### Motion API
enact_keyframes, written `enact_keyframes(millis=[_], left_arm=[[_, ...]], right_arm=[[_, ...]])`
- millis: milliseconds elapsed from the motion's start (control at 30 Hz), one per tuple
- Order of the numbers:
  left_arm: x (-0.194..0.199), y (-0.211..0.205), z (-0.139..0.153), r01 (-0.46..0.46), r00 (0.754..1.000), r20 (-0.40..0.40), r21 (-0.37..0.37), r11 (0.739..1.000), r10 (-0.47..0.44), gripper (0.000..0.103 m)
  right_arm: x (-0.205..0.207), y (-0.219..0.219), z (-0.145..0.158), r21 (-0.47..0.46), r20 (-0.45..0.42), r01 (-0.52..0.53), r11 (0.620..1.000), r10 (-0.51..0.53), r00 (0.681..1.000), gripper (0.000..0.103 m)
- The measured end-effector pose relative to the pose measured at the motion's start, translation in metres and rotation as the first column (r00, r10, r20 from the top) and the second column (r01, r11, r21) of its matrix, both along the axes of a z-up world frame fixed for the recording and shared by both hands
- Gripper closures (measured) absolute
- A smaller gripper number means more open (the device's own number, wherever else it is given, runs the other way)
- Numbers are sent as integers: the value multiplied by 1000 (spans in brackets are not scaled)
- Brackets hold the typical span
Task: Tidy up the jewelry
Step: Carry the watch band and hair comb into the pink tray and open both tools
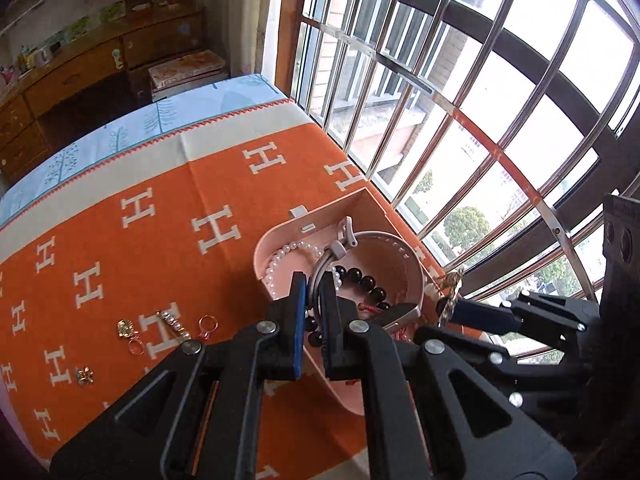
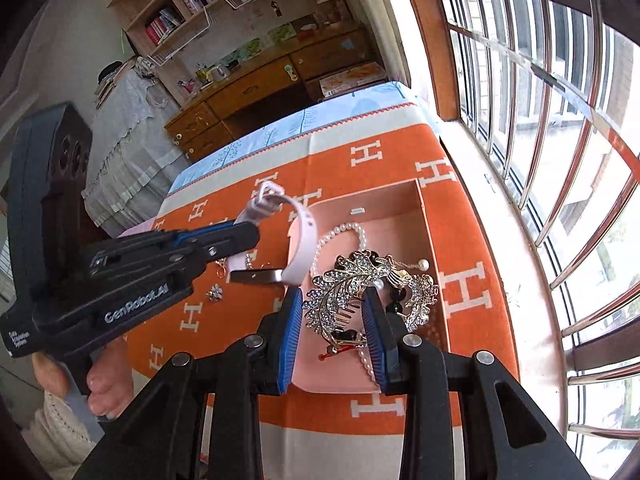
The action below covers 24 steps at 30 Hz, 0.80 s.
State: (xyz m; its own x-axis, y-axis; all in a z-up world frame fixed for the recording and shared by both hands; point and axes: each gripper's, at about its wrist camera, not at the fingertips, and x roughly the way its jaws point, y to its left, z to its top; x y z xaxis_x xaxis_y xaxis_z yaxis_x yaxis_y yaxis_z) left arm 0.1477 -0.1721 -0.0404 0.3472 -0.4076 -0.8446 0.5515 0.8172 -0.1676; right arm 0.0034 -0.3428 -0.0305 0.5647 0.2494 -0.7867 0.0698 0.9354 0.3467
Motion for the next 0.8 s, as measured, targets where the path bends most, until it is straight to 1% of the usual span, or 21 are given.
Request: enact_keyframes(millis=[100, 200, 300, 367, 433, 500, 533, 600, 633, 667, 700, 767, 800], left_arm=[[14, -15, -23, 8, 999, -36, 27, 1000, -8, 98], [18, -21, -38, 17, 998, -66, 47, 999, -13, 93], [21, -19, -45, 16, 996, -90, 47, 999, -12, 83], [21, -15, -44, 12, 997, -83, 45, 999, -8, 66], [20, -11, -40, 2, 997, -72, 35, 999, 1, 56], [18, -6, -36, -10, 998, -65, 25, 1000, 11, 55], [16, -3, -33, -17, 998, -63, 21, 1000, 18, 55], [14, 5, -29, -36, 998, -55, 12, 999, 36, 55], [13, 9, -26, -46, 998, -49, 10, 999, 46, 55], [11, 13, -24, -57, 997, -42, 8, 998, 57, 55], [10, 18, -22, -68, 997, -36, 7, 998, 68, 55], [7, 29, -18, -91, 995, -27, 5, 996, 91, 55], [5, 34, -16, -104, 994, -21, 4, 995, 104, 55]], right_arm=[[6, -8, -18, 30, -31, -9, 1000, 10, 999, 73], [15, -11, -35, 43, -54, -16, 999, 18, 998, 73], [24, -9, -49, 52, -69, -25, 998, 29, 997, 73], [33, -6, -57, 49, -78, -27, 998, 31, 996, 73], [39, -4, -63, 45, -88, -28, 999, 32, 996, 73], [43, -3, -65, 38, -96, -28, 999, 31, 995, 72], [47, -2, -67, 34, -104, -28, 999, 32, 994, 70], [50, 0, -69, 37, -108, -29, 999, 33, 994, 63], [51, 1, -69, 36, -99, -29, 999, 33, 995, 62], [52, 2, -68, 37, -91, -34, 999, 37, 995, 59], [53, 4, -67, 38, -86, -40, 998, 43, 995, 54], [54, 9, -63, 40, -69, -51, 998, 54, 996, 48], [53, 11, -60, 38, -60, -55, 998, 57, 997, 48]])
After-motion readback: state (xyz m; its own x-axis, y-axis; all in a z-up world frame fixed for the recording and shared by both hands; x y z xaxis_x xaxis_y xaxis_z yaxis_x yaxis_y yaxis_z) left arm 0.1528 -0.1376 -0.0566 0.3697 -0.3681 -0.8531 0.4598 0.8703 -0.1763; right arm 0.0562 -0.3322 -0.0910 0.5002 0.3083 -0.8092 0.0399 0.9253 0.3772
